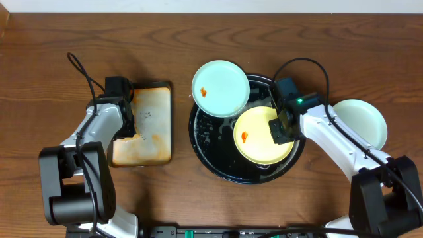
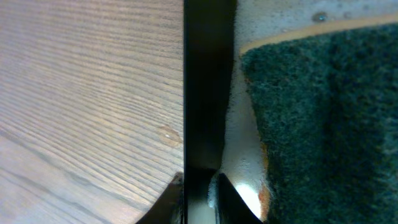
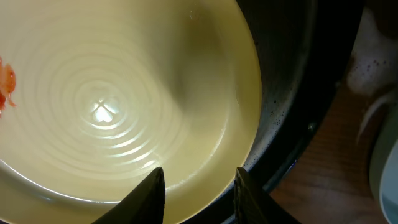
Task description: Clean dirty plates on tray and stack at the side
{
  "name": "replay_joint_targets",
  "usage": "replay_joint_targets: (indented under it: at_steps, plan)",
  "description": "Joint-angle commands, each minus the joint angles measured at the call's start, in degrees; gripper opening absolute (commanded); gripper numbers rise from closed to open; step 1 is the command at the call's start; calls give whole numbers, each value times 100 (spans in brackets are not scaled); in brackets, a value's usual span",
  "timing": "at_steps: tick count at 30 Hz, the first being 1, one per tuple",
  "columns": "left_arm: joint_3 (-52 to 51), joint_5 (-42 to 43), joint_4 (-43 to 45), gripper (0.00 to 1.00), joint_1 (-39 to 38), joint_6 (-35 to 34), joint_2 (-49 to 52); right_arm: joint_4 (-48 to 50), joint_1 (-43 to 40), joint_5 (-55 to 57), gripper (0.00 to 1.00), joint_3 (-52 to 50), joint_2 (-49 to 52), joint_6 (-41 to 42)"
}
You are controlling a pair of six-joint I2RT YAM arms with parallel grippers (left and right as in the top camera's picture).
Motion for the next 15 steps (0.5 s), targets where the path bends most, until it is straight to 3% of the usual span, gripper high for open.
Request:
replay_joint_targets:
  at_steps: [1,7,15]
  plan:
    - [-46,-212,13,31,28,70,42,-4,-22,-31,34,-4,-4,63]
    - [184,-35,-610,41,28,-680,-120,-11,-22,-31,34,-4,-4,63]
    - [568,1541,-1377,47,28,-1005,-1095,-24,-22,-31,34,-4,-4,63]
